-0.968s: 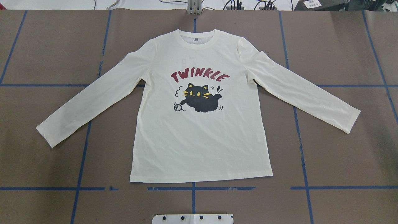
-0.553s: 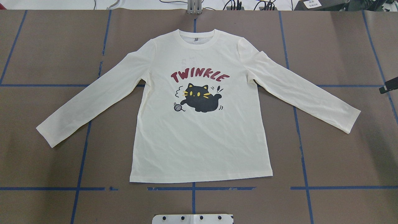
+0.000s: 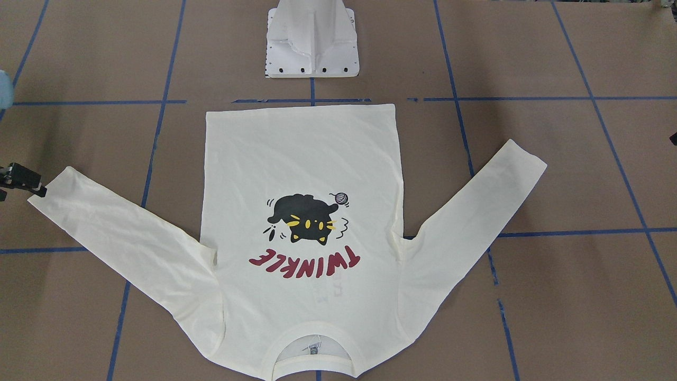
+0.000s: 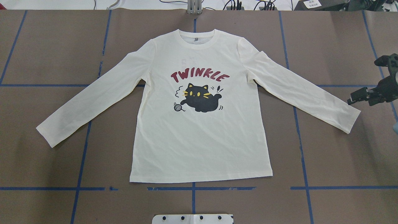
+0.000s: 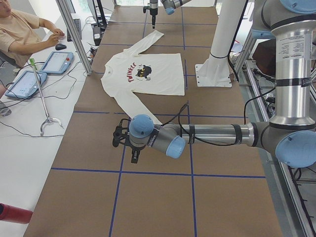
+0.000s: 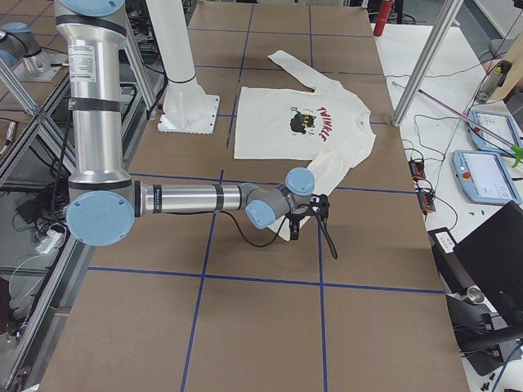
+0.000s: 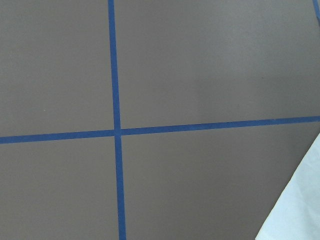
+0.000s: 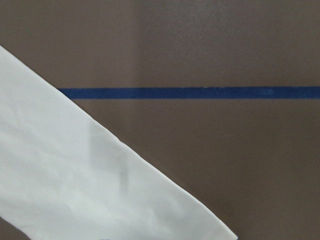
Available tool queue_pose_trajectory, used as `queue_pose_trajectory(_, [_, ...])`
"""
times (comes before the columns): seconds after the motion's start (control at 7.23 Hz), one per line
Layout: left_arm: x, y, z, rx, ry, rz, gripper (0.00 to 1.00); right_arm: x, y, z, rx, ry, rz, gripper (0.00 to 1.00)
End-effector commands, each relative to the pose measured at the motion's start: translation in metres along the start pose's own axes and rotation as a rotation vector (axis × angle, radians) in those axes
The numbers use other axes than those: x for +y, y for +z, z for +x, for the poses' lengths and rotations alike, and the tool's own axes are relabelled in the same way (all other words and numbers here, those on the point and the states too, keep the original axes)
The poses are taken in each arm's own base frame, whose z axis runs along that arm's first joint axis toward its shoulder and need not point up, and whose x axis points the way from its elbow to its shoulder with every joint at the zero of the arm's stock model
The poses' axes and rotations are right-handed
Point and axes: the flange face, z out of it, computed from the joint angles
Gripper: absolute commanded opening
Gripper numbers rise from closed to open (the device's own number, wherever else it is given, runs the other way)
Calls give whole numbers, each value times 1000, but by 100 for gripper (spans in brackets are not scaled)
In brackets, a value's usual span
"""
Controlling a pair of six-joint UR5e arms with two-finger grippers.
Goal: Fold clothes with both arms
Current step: 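Move the right gripper toward the sleeve nearest it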
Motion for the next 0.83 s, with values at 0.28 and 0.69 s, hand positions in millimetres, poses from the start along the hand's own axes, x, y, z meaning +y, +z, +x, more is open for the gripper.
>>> queue_pose_trajectory(0.28, [-2,7,-8,9,24,17,100,14,33,32,47,80,-53,89])
queue_pose_trajectory(0.69, [-3,5,-5,14,44,30,100,13,34,32,50,106,-52,18])
